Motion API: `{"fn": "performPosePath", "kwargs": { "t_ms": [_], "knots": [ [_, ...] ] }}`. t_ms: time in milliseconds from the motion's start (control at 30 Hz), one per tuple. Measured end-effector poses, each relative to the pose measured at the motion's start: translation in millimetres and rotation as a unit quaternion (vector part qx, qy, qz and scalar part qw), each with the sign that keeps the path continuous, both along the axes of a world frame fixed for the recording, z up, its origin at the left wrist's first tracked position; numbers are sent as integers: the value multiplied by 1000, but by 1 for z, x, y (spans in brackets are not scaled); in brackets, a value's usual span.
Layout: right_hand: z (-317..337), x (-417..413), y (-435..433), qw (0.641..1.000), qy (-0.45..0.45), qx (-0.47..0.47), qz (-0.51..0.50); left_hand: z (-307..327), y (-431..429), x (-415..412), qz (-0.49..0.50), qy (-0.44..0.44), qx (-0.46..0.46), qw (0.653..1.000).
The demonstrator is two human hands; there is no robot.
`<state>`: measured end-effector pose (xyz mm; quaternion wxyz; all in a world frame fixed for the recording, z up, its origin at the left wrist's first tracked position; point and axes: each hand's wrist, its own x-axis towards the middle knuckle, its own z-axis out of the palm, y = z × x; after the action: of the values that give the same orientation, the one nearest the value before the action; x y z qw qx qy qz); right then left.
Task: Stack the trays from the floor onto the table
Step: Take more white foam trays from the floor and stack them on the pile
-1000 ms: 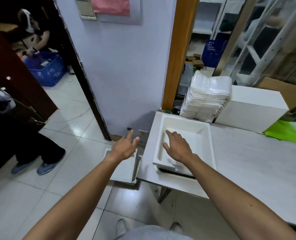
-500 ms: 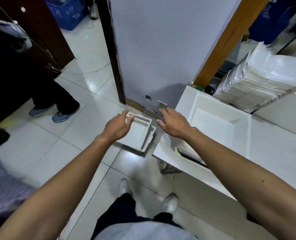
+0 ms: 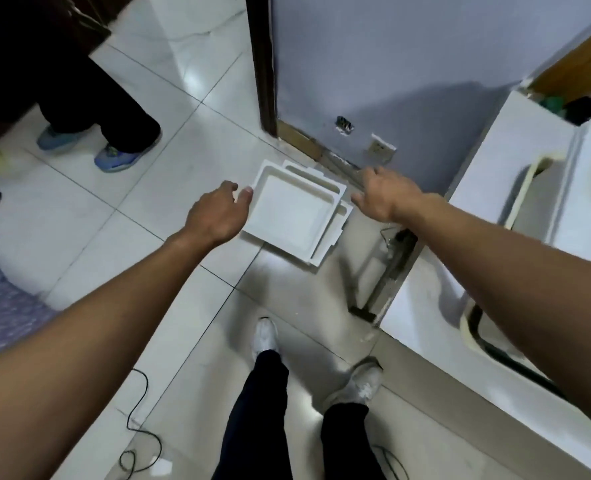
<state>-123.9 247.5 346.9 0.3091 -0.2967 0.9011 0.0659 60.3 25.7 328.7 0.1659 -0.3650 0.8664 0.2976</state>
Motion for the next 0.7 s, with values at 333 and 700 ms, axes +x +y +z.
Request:
{"fn": "performPosePath", "kwargs": {
  "t_ms": [333,700],
  "knots": [
    [-162,-11,-31,984,-84,77,-134,-187,-26,-7,-17,-68,65,995],
    [-336,24,-32,945,-176,47,-272,-353,-54,-21,-49,-117,19,992]
  ]
}}
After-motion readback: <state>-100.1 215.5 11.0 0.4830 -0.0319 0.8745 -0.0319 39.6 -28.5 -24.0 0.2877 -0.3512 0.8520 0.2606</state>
